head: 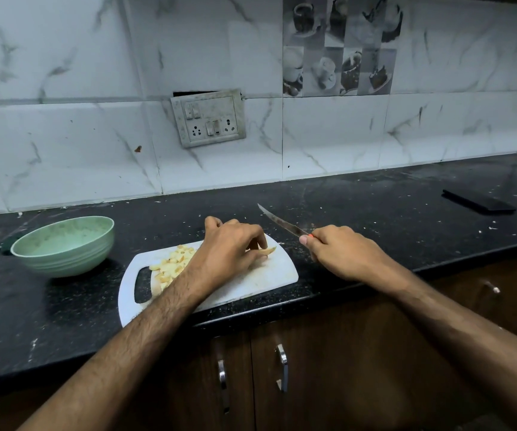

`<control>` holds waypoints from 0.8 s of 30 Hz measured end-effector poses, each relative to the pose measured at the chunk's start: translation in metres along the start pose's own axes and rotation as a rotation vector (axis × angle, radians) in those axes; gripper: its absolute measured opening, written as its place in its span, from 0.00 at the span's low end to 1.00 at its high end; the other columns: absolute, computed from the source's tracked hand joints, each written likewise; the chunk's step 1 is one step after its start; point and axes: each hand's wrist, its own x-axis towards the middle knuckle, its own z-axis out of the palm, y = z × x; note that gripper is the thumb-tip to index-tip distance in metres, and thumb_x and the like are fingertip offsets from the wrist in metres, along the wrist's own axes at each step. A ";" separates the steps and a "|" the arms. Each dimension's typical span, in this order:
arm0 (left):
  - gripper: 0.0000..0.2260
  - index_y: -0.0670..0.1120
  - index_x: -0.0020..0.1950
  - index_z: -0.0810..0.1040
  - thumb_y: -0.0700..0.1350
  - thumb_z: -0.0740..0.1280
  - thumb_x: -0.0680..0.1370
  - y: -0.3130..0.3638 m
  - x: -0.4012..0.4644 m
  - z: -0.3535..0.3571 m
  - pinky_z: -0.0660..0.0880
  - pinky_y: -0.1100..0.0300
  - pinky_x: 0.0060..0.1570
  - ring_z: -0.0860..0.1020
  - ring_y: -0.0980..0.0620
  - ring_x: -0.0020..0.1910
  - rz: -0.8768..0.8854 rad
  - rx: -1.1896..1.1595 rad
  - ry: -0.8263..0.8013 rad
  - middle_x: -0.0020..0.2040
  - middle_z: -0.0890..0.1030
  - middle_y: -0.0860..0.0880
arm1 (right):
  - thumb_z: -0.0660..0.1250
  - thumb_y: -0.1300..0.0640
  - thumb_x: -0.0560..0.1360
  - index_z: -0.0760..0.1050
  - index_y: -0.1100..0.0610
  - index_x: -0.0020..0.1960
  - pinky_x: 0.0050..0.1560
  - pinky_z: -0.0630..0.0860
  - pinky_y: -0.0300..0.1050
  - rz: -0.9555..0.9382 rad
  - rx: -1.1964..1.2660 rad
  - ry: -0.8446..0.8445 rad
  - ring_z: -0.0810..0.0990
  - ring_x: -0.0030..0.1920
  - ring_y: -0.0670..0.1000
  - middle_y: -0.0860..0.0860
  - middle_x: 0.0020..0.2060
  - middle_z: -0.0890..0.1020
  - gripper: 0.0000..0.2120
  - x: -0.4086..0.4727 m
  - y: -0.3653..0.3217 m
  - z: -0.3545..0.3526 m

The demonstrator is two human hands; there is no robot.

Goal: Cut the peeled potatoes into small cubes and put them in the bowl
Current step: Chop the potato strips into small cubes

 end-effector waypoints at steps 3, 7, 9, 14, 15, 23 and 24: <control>0.08 0.54 0.47 0.82 0.57 0.73 0.76 0.001 -0.008 0.002 0.59 0.51 0.55 0.75 0.59 0.48 -0.031 0.012 -0.033 0.40 0.79 0.60 | 0.53 0.39 0.82 0.73 0.51 0.40 0.53 0.76 0.54 -0.001 -0.049 -0.064 0.80 0.47 0.56 0.48 0.38 0.77 0.21 -0.015 0.003 -0.004; 0.07 0.56 0.50 0.84 0.57 0.72 0.76 -0.006 -0.020 0.001 0.59 0.51 0.53 0.75 0.60 0.48 -0.060 -0.012 -0.049 0.41 0.79 0.62 | 0.53 0.40 0.82 0.74 0.51 0.42 0.53 0.76 0.55 -0.020 -0.116 -0.138 0.79 0.46 0.55 0.48 0.38 0.77 0.20 -0.031 0.003 -0.005; 0.07 0.57 0.51 0.84 0.57 0.74 0.75 -0.009 -0.024 0.001 0.58 0.51 0.52 0.74 0.60 0.48 -0.062 -0.030 -0.031 0.43 0.80 0.62 | 0.52 0.40 0.82 0.73 0.51 0.42 0.52 0.76 0.55 -0.035 -0.169 -0.147 0.79 0.45 0.55 0.47 0.38 0.76 0.19 -0.038 0.000 -0.006; 0.05 0.57 0.49 0.84 0.55 0.74 0.75 -0.008 -0.029 0.004 0.58 0.51 0.52 0.72 0.60 0.46 -0.021 -0.026 0.008 0.44 0.80 0.61 | 0.51 0.41 0.83 0.67 0.49 0.41 0.46 0.71 0.50 -0.062 -0.315 -0.142 0.79 0.51 0.57 0.51 0.47 0.78 0.17 -0.049 -0.008 -0.008; 0.05 0.56 0.49 0.84 0.54 0.74 0.75 -0.008 -0.029 0.004 0.58 0.51 0.52 0.72 0.59 0.46 -0.011 -0.020 0.012 0.43 0.80 0.61 | 0.51 0.41 0.83 0.67 0.49 0.41 0.46 0.70 0.50 -0.064 -0.324 -0.141 0.79 0.52 0.57 0.52 0.49 0.79 0.17 -0.049 -0.009 -0.008; 0.03 0.55 0.46 0.85 0.53 0.75 0.76 -0.004 -0.029 0.005 0.59 0.50 0.52 0.73 0.57 0.45 0.049 0.009 0.052 0.40 0.79 0.58 | 0.55 0.43 0.82 0.66 0.52 0.39 0.50 0.74 0.51 -0.022 -0.274 -0.281 0.76 0.45 0.56 0.52 0.45 0.78 0.17 -0.041 -0.017 -0.014; 0.03 0.55 0.46 0.86 0.53 0.75 0.76 -0.004 -0.029 0.005 0.59 0.50 0.52 0.73 0.56 0.45 0.050 0.009 0.053 0.40 0.79 0.58 | 0.55 0.44 0.82 0.67 0.52 0.40 0.50 0.74 0.51 -0.029 -0.288 -0.285 0.76 0.46 0.57 0.53 0.47 0.79 0.16 -0.042 -0.020 -0.016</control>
